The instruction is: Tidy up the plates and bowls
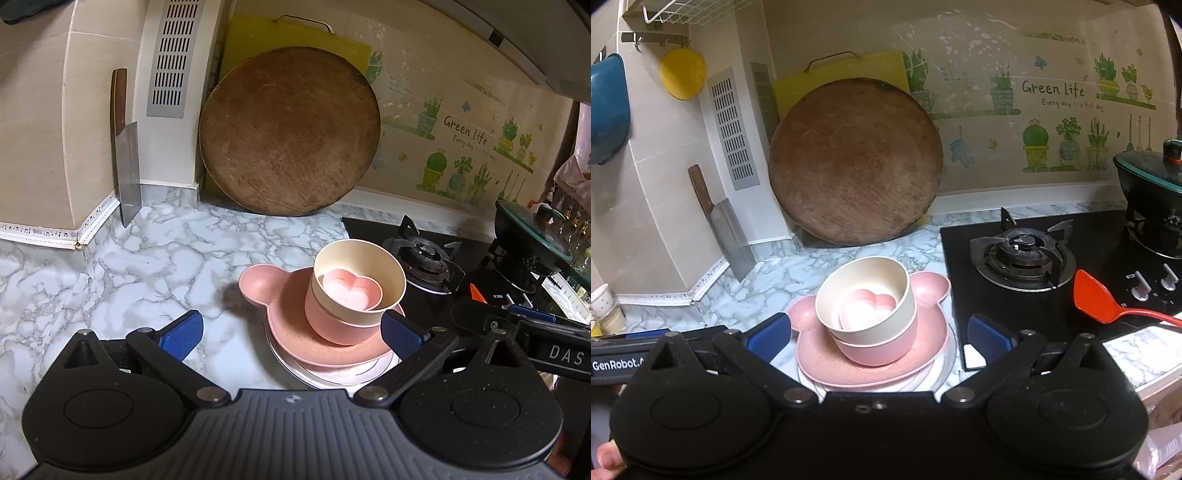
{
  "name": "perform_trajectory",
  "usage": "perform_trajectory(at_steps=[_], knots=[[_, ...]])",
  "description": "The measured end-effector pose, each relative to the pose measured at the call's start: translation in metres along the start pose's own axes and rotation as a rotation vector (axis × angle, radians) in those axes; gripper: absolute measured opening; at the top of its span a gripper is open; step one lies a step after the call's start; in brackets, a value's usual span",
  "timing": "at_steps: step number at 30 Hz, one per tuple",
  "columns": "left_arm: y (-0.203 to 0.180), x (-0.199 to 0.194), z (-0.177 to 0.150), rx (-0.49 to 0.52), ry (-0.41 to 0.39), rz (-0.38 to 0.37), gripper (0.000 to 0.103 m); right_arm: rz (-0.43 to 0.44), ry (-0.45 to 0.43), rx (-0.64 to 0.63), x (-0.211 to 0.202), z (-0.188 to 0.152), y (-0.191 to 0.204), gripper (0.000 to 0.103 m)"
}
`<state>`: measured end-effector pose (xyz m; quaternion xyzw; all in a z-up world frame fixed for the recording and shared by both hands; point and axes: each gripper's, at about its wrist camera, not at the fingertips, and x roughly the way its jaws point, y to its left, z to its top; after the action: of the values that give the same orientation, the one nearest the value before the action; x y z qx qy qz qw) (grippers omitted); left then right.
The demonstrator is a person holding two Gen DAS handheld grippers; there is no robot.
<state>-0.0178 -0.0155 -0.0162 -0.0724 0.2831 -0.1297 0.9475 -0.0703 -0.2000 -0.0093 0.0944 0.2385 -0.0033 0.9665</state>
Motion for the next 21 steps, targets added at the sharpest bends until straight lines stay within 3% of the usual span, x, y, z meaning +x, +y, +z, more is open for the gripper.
perform_trajectory(at_steps=[7, 21], knots=[[0.0042, -0.0013, -0.0011, -0.017, -0.005, -0.007, 0.103, -0.07, 0.029, 0.002, 0.0004, -0.003, -0.0017, 0.102], [-0.0008, -0.0012, -0.0013, 0.023, 0.005, -0.039, 0.103, -0.097, 0.018, -0.012, -0.0077, -0.0056, 0.0011, 0.103]])
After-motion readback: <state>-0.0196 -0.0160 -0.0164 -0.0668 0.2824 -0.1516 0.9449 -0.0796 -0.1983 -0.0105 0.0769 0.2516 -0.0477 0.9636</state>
